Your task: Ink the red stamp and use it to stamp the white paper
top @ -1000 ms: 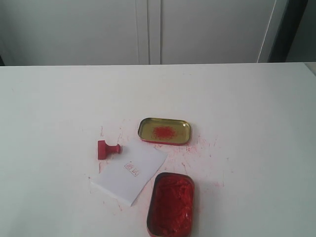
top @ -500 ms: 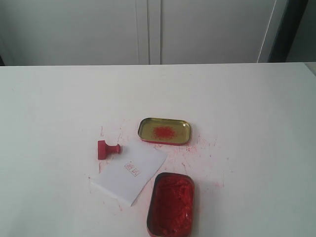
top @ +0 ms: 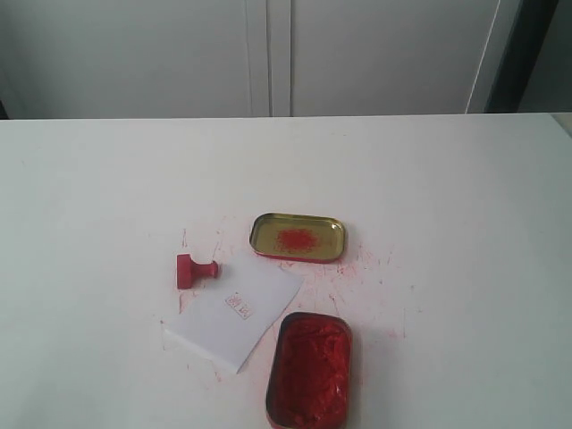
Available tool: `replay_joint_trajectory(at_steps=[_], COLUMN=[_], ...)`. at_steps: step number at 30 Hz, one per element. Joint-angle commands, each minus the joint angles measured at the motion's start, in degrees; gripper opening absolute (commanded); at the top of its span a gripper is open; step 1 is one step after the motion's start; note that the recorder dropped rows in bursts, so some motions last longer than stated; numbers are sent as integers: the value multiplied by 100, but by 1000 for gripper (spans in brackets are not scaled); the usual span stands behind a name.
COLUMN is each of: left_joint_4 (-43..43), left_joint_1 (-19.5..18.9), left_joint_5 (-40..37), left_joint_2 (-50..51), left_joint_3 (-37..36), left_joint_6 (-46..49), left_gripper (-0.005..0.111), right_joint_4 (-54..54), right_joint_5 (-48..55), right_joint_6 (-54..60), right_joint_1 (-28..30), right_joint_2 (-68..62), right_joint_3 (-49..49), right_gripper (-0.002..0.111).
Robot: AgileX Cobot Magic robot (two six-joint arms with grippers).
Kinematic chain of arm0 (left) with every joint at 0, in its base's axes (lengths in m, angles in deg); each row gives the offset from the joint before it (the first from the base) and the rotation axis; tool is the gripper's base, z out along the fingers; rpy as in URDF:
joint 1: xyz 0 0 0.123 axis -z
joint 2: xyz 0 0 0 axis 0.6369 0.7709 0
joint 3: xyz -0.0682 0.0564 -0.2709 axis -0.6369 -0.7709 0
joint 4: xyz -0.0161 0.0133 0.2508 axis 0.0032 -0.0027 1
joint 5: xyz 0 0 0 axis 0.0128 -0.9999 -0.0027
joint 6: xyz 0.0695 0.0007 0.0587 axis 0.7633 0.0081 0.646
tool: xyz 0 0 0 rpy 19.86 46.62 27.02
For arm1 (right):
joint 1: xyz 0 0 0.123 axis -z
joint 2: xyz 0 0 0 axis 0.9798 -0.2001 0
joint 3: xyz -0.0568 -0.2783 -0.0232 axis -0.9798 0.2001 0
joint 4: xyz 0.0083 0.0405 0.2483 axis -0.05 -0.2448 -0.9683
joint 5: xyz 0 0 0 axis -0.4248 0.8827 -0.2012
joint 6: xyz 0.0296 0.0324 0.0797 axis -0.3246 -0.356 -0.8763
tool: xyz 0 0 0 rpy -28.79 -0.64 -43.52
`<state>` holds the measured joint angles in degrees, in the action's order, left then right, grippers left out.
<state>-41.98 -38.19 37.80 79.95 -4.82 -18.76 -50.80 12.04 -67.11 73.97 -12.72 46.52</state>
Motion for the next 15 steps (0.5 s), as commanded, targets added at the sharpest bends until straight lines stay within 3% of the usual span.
replay_joint_trajectory(at_steps=[1,15], left_joint_4=[2,2], left_joint_1=[-7,-7], left_joint_5=[18,18], left_joint_2=[-25,-25], left_joint_3=[-25,-25], left_joint_6=[-14,-14], left_gripper=[0,0], right_joint_4=[18,18], right_joint_5=[-410,-732], right_joint_6=[47,47], right_joint_1=[-9,-9], right_joint_2=[27,27], right_joint_3=[233,880], right_gripper=[0,0])
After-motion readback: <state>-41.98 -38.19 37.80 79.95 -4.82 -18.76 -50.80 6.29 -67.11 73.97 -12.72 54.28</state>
